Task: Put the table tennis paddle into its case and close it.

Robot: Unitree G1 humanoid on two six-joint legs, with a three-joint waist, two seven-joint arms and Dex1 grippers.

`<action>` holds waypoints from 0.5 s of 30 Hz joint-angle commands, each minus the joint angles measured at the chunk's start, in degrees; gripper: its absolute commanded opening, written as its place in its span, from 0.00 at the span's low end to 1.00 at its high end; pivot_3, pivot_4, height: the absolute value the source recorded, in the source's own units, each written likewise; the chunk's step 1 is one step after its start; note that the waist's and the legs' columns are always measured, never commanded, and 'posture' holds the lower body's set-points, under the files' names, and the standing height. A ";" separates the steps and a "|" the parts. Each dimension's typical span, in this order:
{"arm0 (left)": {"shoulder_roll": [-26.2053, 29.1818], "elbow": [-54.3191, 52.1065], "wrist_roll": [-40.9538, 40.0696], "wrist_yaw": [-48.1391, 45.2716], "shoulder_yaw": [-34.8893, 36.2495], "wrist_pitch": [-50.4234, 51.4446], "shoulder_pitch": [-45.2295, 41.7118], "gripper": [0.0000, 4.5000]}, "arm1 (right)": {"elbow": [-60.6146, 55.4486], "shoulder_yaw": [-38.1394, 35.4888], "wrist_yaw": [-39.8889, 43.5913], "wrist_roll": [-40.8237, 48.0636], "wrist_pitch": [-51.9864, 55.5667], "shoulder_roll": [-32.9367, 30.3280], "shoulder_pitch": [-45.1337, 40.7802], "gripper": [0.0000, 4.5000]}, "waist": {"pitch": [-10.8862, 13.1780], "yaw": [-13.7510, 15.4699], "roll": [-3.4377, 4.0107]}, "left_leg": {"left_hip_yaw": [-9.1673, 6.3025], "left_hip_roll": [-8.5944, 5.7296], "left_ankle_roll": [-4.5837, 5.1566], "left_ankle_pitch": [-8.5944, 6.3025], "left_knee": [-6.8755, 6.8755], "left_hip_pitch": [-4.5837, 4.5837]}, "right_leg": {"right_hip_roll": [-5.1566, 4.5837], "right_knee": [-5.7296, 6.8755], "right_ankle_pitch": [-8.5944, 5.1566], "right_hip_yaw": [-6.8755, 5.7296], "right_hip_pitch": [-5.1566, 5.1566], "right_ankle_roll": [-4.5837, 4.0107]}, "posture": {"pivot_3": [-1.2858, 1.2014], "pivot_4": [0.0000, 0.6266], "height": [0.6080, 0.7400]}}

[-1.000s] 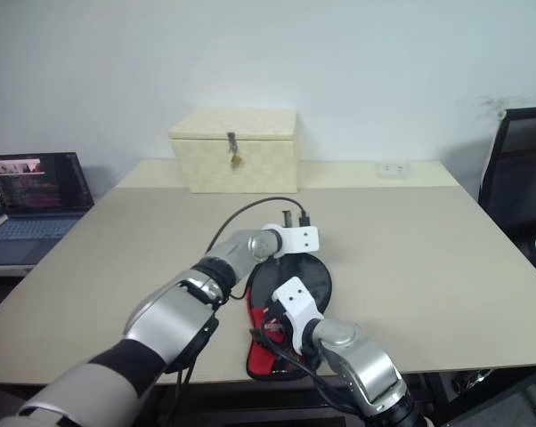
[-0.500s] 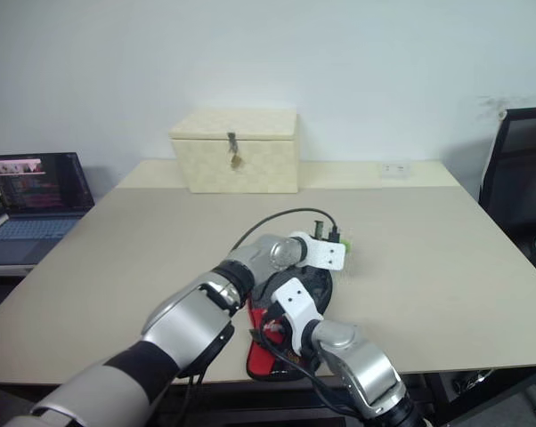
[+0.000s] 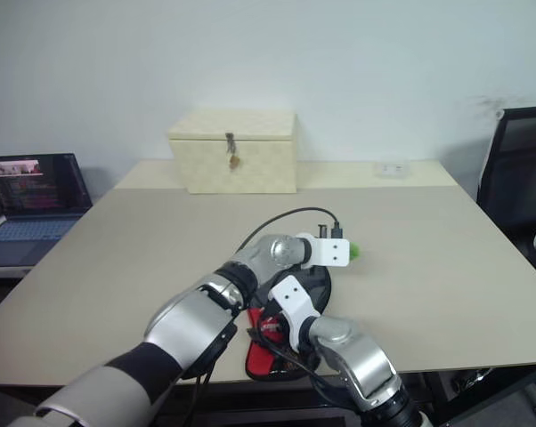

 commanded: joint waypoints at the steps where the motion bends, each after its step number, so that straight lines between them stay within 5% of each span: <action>1: 0.31 -2.39 -7.33 -8.74 6.12 -2.08 1.37 0.62 | 5.64 0.74 0.85 -0.08 1.45 -0.30 0.16 1.00 | 0.00 -0.03 0.00 | 0.01 0.00 0.00 0.00 0.00 0.02 | 0.00 0.03 0.00 0.00 0.01 0.00 | 0.52 0.24 1.00; 6: 1.98 -3.11 -11.99 -15.61 10.33 -2.57 2.68 0.99 | 5.60 0.17 2.50 0.31 1.43 -0.99 -1.99 1.00 | 0.00 -0.09 0.00 | 0.02 0.02 -0.01 0.01 0.03 0.06 | 0.03 0.11 0.00 0.02 0.02 -0.01 | 0.52 0.24 1.00; 15: 6.67 -3.79 -14.75 -17.18 13.53 0.10 1.72 0.99 | 2.11 -3.08 7.28 2.73 2.36 -5.20 -4.47 1.00 | 0.00 -0.02 0.00 | -0.02 0.00 -0.01 0.01 0.03 0.00 | 0.03 0.07 0.00 -0.01 0.02 0.00 | 0.52 0.24 1.00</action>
